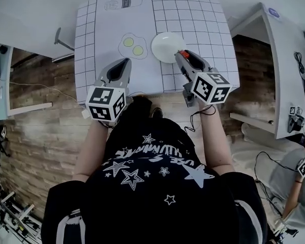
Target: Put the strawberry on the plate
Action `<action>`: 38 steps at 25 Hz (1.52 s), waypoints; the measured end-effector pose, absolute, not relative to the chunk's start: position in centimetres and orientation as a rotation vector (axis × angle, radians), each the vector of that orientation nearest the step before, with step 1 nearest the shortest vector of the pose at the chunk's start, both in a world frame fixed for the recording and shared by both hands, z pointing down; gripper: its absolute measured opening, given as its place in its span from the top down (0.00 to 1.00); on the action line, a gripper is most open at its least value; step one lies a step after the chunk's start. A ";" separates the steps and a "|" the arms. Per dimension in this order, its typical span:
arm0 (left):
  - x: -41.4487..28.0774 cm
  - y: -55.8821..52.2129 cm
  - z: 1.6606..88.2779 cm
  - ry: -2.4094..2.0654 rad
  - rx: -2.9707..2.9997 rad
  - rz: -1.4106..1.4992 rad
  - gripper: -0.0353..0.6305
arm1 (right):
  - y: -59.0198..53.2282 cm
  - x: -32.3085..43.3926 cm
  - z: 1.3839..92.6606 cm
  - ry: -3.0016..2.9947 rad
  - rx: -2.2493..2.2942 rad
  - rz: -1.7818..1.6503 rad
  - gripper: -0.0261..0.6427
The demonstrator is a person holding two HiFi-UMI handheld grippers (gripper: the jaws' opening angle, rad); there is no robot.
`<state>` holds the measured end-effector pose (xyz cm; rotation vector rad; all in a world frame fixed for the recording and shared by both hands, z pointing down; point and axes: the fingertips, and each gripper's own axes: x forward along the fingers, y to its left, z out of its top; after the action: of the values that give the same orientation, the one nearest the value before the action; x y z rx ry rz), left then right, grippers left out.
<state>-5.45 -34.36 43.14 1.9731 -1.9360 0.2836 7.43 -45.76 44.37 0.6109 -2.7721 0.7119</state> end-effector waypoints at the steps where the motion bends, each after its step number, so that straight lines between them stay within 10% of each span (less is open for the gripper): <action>1: -5.7 -34.5 43.3 -1.937 1.968 0.284 0.93 | -45.9 7.1 44.6 -2.766 0.610 0.708 0.75; 38: -9.3 -44.7 50.4 -1.688 2.025 0.340 0.93 | -51.1 0.6 55.7 -2.447 0.631 0.542 0.75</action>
<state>-9.34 -44.75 50.35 2.0247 -1.6879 0.3397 0.64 -51.10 55.73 0.6307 -2.4465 0.5415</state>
